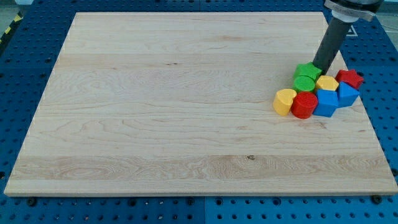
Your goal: Move the red star to the top right of the yellow hexagon
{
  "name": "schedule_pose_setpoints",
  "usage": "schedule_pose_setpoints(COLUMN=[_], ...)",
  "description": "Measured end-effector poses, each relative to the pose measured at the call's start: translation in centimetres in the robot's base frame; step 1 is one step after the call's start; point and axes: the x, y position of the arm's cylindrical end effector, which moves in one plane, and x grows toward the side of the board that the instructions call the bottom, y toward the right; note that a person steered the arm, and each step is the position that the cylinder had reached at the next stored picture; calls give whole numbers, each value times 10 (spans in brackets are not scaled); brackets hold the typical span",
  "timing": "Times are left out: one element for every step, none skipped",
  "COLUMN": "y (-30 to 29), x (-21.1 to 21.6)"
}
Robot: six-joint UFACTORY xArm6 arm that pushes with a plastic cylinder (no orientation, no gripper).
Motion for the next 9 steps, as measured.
schedule_pose_setpoints(y=[-12, 0, 60, 115, 118, 117, 117, 117, 105], x=[3, -12, -23, -19, -14, 2, 32, 77, 100])
